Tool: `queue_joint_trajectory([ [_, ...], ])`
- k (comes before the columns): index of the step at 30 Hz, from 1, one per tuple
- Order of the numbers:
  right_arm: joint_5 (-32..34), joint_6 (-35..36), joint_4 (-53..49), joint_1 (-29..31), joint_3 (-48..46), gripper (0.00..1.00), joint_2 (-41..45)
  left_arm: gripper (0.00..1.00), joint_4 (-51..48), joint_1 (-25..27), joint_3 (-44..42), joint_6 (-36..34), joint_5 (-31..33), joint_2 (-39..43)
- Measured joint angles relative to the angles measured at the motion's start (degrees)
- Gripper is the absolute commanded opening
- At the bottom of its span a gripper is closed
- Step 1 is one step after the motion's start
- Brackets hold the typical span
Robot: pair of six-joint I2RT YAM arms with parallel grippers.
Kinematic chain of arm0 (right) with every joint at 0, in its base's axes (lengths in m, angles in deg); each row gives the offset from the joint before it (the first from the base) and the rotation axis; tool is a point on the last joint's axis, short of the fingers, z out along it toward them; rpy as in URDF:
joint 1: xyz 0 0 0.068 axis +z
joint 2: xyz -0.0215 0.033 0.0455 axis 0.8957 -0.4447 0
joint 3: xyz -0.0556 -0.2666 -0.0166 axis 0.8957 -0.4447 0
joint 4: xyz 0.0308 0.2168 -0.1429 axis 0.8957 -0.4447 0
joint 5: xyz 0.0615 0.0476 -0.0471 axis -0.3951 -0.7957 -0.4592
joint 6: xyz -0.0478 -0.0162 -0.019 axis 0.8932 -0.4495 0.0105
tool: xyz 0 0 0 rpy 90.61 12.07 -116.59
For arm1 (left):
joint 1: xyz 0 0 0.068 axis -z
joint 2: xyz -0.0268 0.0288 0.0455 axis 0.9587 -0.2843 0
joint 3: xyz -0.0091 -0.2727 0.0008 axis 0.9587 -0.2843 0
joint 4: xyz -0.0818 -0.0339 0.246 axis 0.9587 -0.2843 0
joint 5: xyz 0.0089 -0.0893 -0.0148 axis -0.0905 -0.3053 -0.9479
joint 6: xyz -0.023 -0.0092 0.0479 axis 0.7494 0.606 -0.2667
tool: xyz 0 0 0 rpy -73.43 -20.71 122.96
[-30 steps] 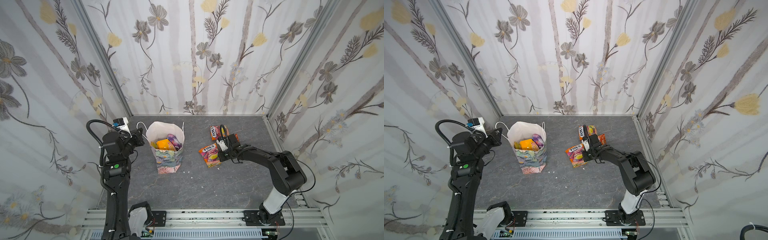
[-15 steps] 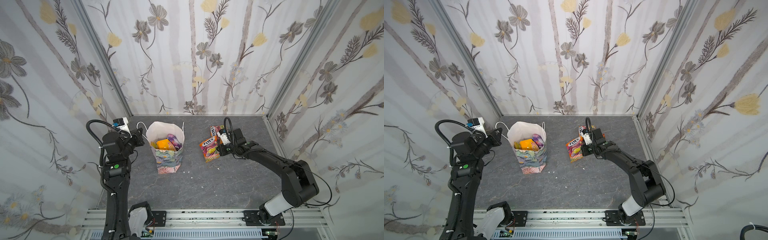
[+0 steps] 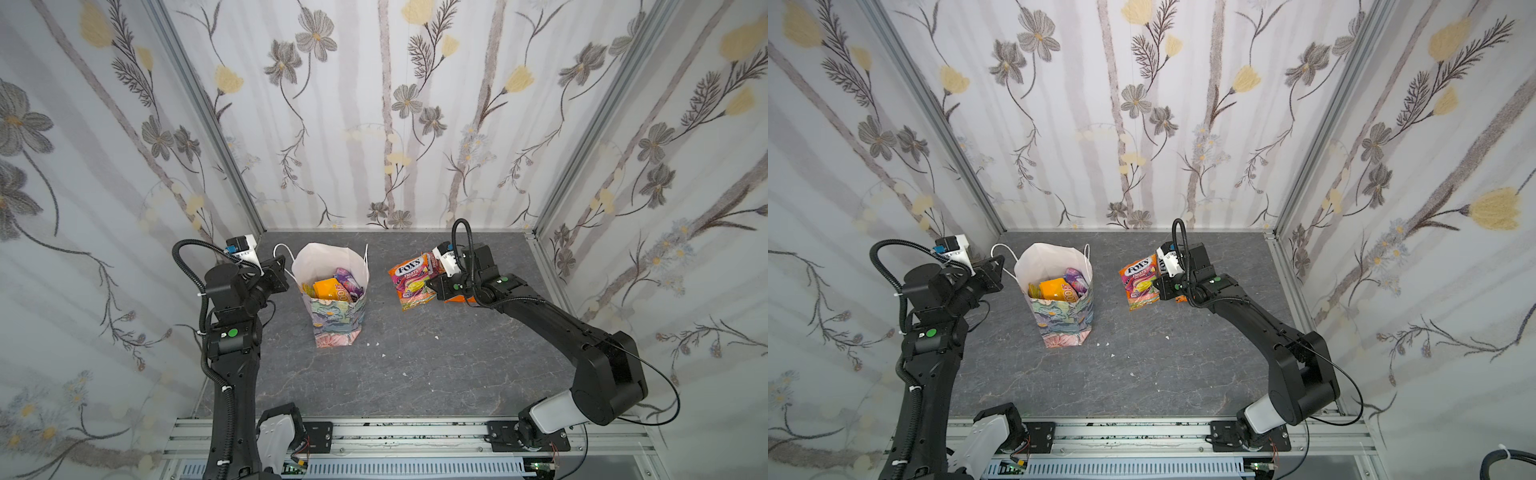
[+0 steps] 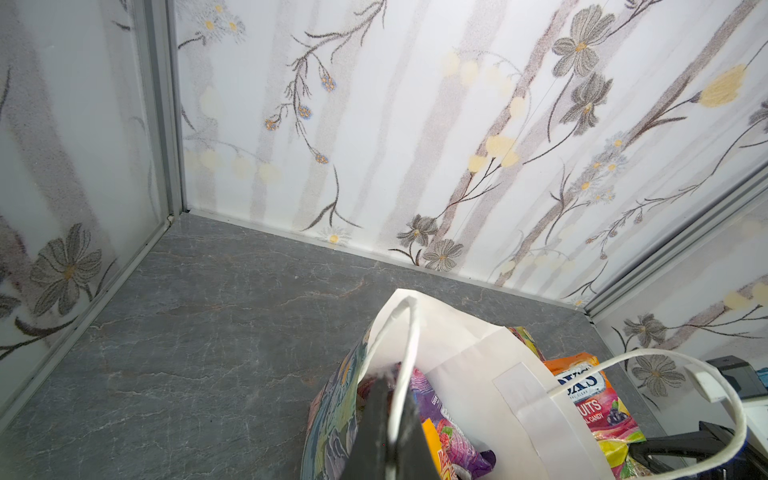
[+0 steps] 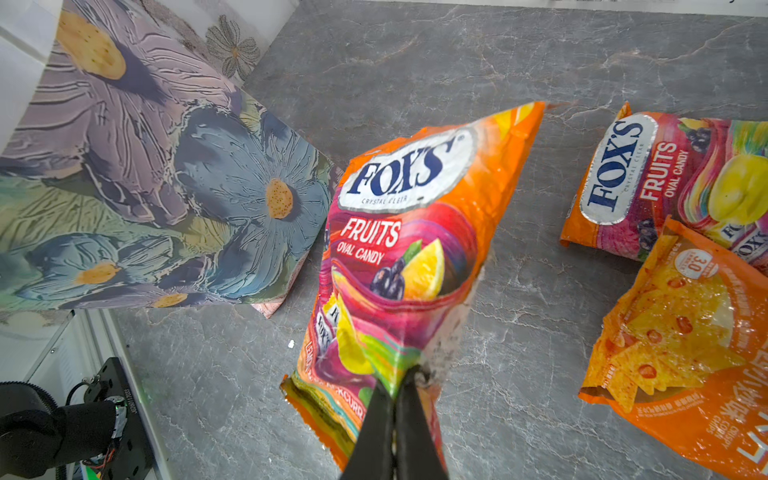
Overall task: Place the snacks into the paper bag
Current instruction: 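Lift the Fox's Fruits bag with the right gripper off the table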
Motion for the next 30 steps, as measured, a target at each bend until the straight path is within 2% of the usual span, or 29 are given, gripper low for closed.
queue_joint_trajectory([
  [14,-0.72,-0.44,-1.79,0.94,5.01,0.00,3.26,0.06,0.00,0.00,0.00,0.00,0.00,0.04],
  [30,-0.83,0.72,-4.79,2.56,16.41,0.00,3.10,0.06,0.00,0.00,0.00,0.00,-0.02,0.11],
])
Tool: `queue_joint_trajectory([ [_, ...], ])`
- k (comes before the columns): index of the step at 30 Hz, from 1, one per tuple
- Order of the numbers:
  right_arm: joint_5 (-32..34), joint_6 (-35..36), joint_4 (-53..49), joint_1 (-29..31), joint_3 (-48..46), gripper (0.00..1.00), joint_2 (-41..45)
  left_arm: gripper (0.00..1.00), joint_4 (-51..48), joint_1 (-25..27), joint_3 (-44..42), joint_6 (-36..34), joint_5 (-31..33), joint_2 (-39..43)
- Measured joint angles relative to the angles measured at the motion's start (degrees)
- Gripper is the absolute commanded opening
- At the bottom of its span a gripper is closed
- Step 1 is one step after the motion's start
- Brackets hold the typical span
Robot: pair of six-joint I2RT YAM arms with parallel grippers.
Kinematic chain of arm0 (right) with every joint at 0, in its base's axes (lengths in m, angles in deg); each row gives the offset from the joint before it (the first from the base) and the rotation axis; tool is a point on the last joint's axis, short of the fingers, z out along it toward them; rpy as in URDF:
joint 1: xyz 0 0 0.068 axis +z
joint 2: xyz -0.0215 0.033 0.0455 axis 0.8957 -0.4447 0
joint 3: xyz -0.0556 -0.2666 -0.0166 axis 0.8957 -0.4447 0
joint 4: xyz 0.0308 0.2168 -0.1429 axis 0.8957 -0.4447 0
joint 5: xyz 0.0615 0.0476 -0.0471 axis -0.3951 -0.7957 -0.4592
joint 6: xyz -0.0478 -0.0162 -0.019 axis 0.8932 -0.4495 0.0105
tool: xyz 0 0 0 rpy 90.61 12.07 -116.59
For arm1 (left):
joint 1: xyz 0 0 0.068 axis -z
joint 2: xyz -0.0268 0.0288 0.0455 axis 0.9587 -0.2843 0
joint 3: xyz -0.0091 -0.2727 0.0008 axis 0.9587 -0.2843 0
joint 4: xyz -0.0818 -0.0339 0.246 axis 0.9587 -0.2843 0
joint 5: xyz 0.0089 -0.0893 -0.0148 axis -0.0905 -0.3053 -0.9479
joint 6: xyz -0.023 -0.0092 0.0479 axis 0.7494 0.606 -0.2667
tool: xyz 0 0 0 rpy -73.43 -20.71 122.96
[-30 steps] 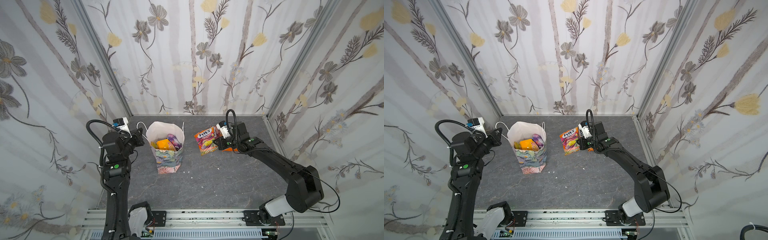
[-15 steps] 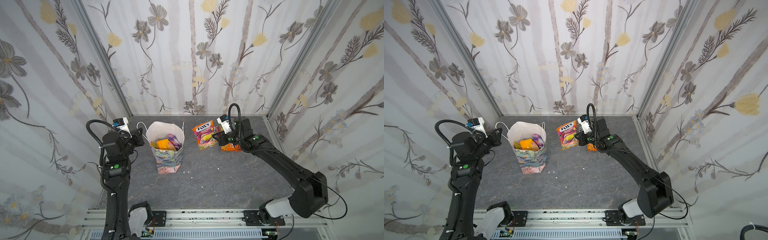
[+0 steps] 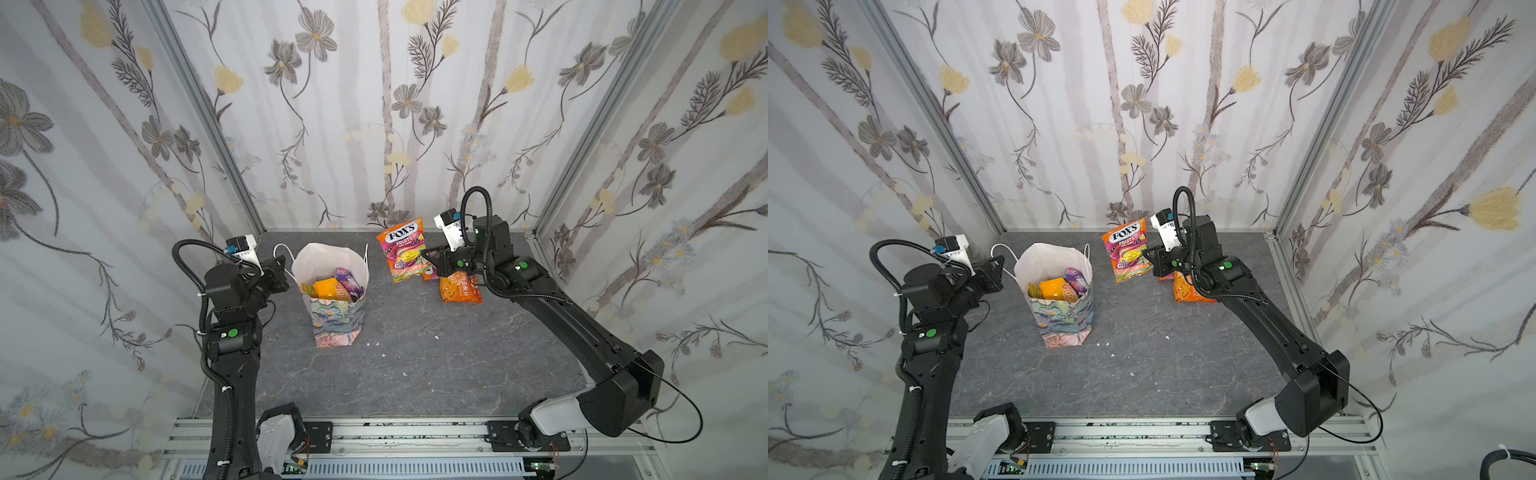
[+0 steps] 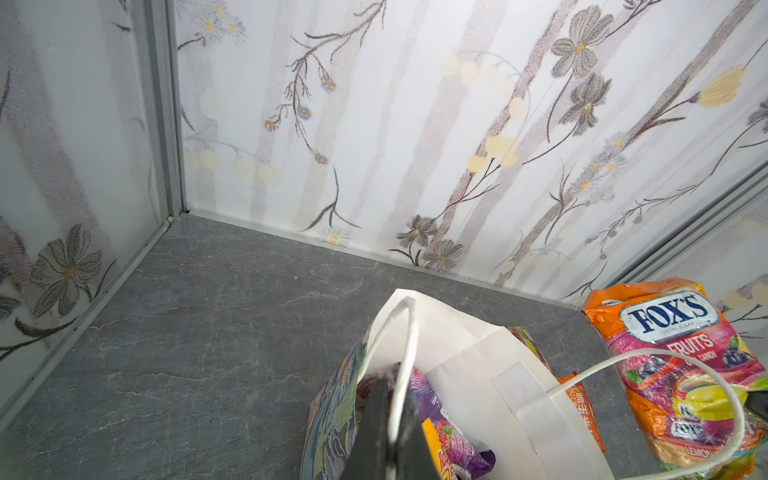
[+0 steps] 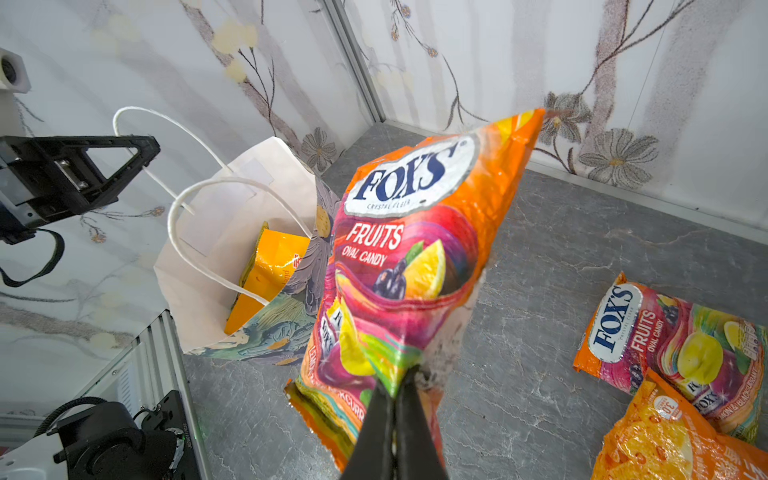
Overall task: Place the snacks into the paper bag
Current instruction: 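Lift the Fox's Fruits bag with the right gripper off the table, then carry the Fox's Fruits bag with the right gripper over the paper bag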
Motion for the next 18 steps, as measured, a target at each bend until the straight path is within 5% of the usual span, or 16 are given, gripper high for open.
queue_joint_trajectory([
  [18,-1.75,0.37,2.34,4.13,11.58,0.00,-3.28,0.06,0.00,0.00,0.00,0.00,-0.20,0.31],
])
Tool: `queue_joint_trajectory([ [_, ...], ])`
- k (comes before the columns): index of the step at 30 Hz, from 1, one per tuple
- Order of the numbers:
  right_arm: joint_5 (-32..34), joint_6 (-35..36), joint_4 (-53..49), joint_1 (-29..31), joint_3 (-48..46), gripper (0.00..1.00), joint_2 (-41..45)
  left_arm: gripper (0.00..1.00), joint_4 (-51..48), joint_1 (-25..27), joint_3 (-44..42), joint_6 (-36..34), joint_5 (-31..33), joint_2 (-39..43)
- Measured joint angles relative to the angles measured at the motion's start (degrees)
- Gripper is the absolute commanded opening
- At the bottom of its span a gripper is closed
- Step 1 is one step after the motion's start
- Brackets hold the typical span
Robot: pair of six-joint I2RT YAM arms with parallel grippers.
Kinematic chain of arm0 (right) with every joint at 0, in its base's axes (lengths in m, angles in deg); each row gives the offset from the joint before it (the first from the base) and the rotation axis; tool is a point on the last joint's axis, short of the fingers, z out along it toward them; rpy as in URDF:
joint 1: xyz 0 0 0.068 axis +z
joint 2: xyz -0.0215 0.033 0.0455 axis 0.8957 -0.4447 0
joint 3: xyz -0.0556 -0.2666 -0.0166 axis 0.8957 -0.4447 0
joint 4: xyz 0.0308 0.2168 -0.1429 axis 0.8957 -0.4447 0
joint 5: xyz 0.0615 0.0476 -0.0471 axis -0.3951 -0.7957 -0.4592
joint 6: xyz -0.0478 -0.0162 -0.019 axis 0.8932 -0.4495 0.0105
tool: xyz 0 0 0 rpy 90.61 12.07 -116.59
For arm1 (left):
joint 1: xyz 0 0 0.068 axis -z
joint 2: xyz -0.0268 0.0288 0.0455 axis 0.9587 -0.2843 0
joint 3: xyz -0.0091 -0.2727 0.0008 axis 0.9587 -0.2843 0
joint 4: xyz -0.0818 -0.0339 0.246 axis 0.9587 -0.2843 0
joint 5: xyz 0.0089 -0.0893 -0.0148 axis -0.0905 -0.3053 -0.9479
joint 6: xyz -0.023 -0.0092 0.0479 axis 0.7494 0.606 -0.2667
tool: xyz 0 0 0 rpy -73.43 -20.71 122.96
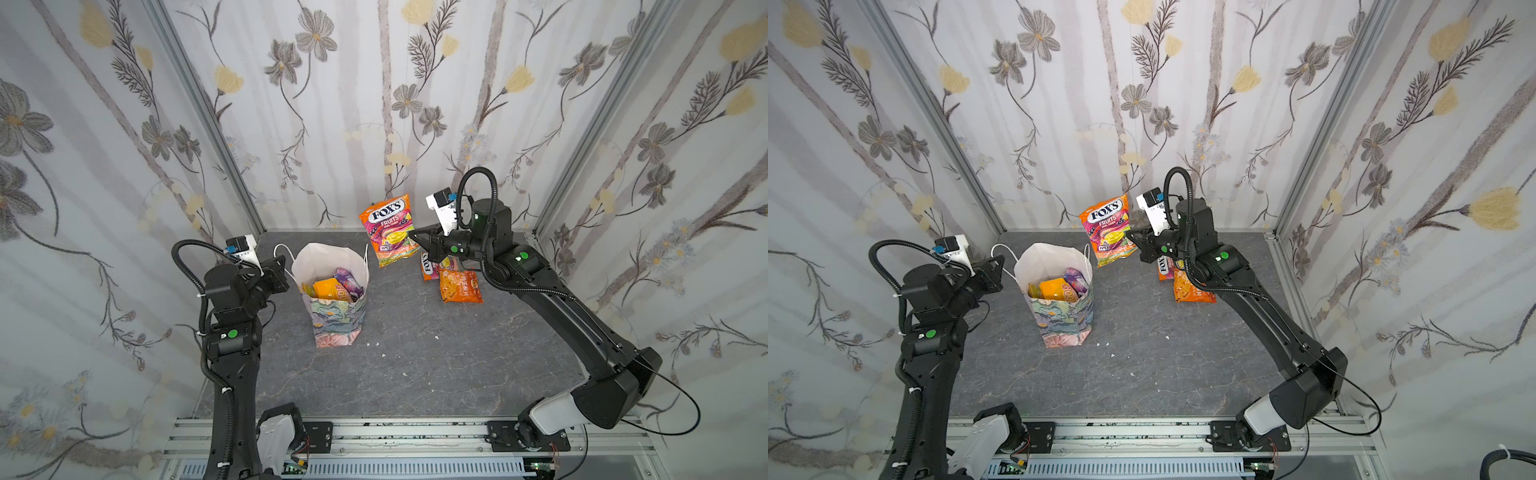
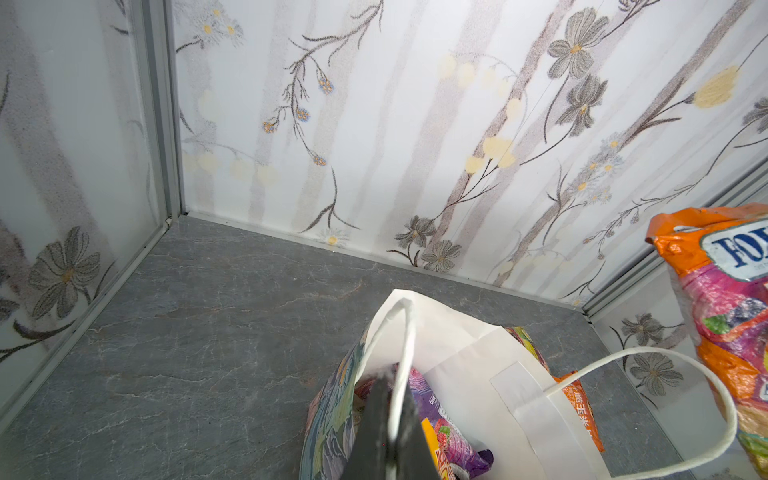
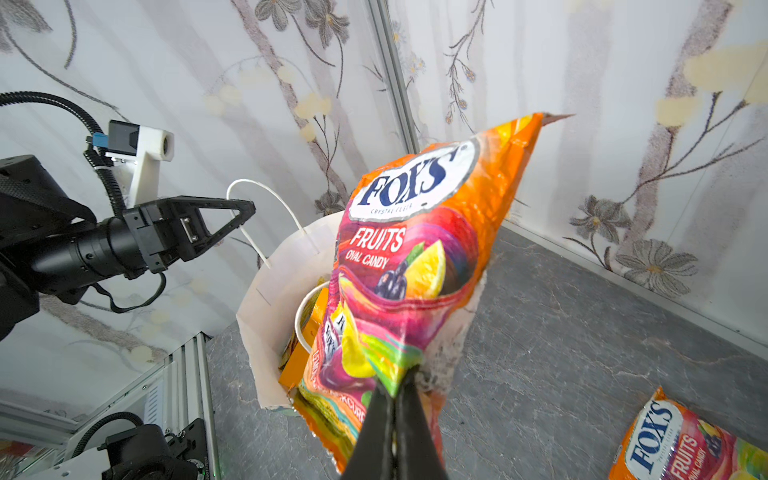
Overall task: Place the snacks into the paper bag
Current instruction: 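Carry the Fox's Fruits bag with the right gripper over the paper bag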
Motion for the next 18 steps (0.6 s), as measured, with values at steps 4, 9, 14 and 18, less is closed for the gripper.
queue_joint_trajectory([
  [4,-1.07,-0.02,1.73,2.16,2.95,0.00,-1.70,0.06,0.00,0.00,0.00,0.00,0.00,0.00],
  [9,-1.66,0.09,2.89,6.14,6.88,0.00,-4.72,0.06,0.00,0.00,0.00,0.00,0.00,0.00],
  [14,-1.53,2.14,1.99,10.36,11.78,0.00,-10.23,0.06,0.00,0.00,0.00,0.00,0.00,0.00],
  [18,0.61,4.26,-1.16,13.55,16.72,0.00,-14.58,0.06,0.00,0.00,0.00,0.00,0.00,0.00],
])
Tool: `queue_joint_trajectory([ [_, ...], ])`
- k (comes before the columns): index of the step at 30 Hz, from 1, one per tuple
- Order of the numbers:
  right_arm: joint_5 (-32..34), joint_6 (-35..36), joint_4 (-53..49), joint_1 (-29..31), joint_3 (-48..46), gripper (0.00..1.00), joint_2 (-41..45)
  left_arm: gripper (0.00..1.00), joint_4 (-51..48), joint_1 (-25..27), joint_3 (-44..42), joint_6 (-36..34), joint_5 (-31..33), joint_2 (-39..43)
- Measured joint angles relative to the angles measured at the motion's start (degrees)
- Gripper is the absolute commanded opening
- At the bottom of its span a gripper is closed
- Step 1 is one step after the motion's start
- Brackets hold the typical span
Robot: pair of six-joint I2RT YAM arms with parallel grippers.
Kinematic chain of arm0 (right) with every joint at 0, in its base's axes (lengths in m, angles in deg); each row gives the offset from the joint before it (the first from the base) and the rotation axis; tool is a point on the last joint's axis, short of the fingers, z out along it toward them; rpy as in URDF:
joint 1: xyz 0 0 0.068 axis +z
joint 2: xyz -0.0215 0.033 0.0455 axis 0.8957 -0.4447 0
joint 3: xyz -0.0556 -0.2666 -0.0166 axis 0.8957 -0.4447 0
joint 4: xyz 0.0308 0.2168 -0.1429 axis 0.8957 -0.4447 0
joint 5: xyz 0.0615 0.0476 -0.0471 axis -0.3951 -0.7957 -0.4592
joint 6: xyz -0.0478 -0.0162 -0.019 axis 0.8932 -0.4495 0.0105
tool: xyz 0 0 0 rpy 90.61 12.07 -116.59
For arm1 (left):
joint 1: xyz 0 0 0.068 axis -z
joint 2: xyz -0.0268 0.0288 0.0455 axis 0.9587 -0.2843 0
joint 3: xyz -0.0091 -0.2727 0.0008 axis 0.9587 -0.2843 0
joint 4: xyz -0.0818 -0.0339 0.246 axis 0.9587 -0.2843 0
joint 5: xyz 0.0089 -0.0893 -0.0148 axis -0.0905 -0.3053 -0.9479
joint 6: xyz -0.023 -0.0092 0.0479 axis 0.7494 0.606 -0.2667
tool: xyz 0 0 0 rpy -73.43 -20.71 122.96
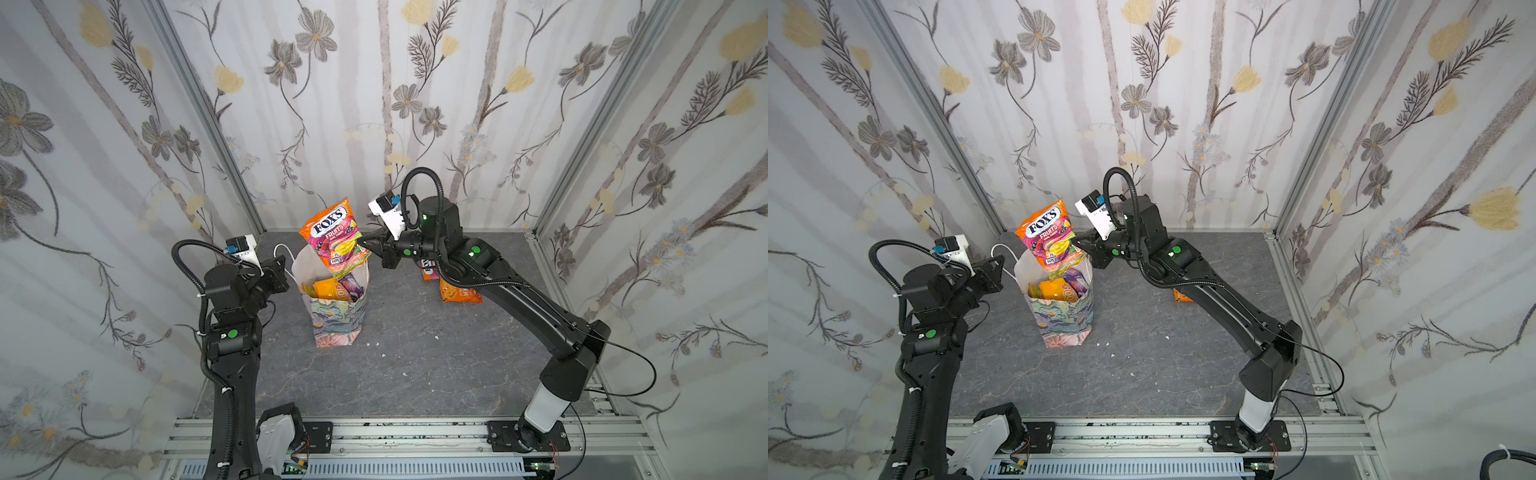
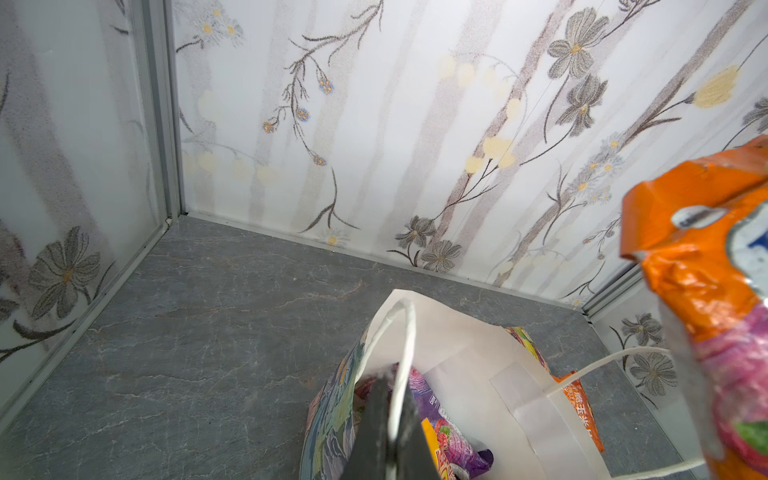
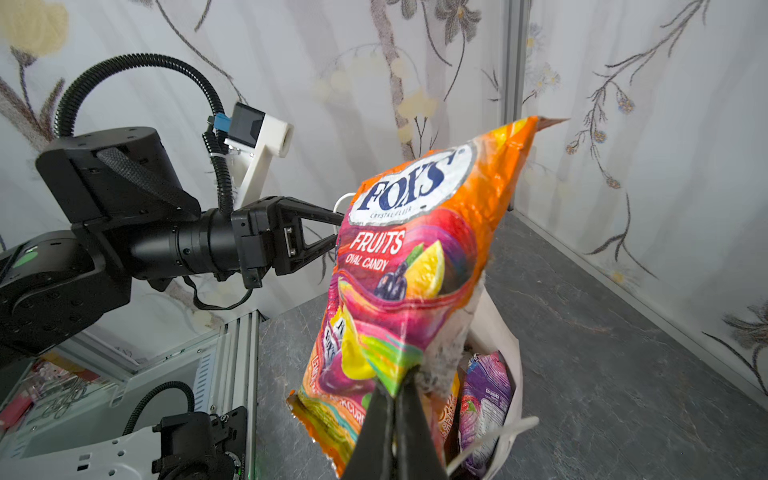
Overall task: Place the snacks into the paper bag
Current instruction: 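Carry the Fox's Fruits bag with the right gripper over the paper bag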
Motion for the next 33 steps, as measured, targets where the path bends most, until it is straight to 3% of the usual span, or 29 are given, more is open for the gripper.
queue_joint_trajectory([
  [10,10.71,3.76,-7.74,6.36,6.54,0.00,-7.10,0.06,0.00,0.00,0.00,0.00,0.02,0.02],
  [33,23.30,5.35,-13.79,6.86,8.61,0.00,-8.17,0.05,0.00,0.00,0.00,0.00,0.02,0.11],
])
